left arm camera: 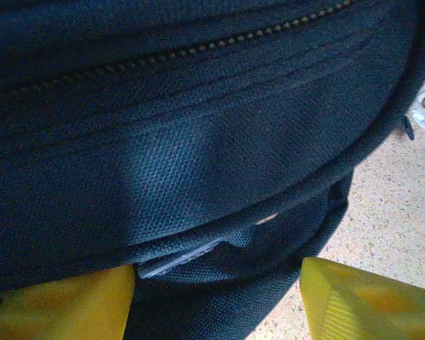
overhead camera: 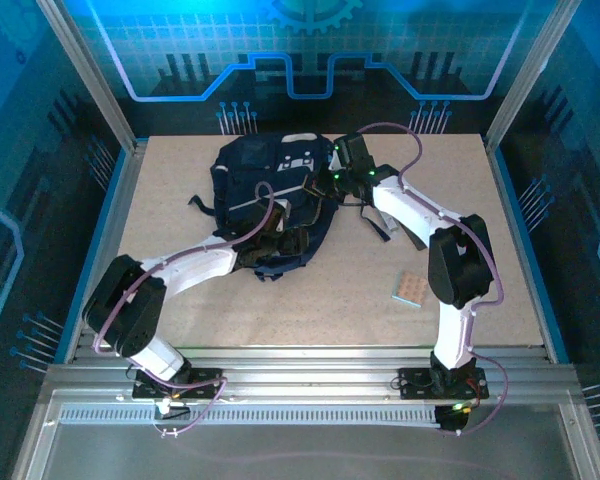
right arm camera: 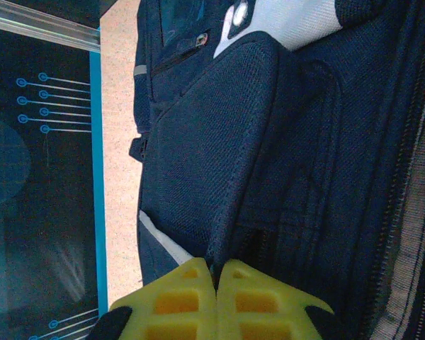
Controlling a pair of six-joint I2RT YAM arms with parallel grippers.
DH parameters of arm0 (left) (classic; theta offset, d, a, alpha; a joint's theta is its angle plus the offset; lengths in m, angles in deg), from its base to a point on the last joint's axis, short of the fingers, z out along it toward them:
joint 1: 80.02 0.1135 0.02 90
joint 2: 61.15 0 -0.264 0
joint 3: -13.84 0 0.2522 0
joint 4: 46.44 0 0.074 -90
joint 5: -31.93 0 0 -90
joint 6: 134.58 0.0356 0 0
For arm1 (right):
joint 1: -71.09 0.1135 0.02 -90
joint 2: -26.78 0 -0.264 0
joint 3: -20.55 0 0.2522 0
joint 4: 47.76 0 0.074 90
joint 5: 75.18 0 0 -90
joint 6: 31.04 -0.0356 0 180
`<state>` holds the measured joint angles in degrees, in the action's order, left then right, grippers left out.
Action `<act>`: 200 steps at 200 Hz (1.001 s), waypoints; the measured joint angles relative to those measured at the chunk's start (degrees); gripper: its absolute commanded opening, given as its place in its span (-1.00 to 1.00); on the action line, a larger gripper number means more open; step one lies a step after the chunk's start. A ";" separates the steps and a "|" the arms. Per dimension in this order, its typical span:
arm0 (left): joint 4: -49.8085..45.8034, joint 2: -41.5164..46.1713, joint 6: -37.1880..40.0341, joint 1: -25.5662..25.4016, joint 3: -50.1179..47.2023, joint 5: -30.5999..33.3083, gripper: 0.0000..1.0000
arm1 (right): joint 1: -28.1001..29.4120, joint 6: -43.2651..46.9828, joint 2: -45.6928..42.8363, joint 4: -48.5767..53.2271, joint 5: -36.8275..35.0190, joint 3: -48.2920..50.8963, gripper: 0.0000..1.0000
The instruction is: Pack books, pencil case, and school supplies into a backpack
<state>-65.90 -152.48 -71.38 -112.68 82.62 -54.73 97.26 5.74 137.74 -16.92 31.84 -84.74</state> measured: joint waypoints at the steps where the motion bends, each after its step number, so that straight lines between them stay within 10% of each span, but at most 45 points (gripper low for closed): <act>1: 0.02 -0.15 0.00 0.00 0.04 0.00 0.29 | 0.00 0.00 0.00 0.00 0.00 0.00 -1.00; 200: 4.98 -3.96 3.52 3.19 3.67 -7.34 -0.19 | -1.40 0.00 0.00 -2.14 -0.26 0.00 -1.00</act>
<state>-60.91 -156.43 -67.87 -109.49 86.29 -62.08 95.86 5.74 137.74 -19.06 31.58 -84.74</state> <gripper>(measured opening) 0.413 0.055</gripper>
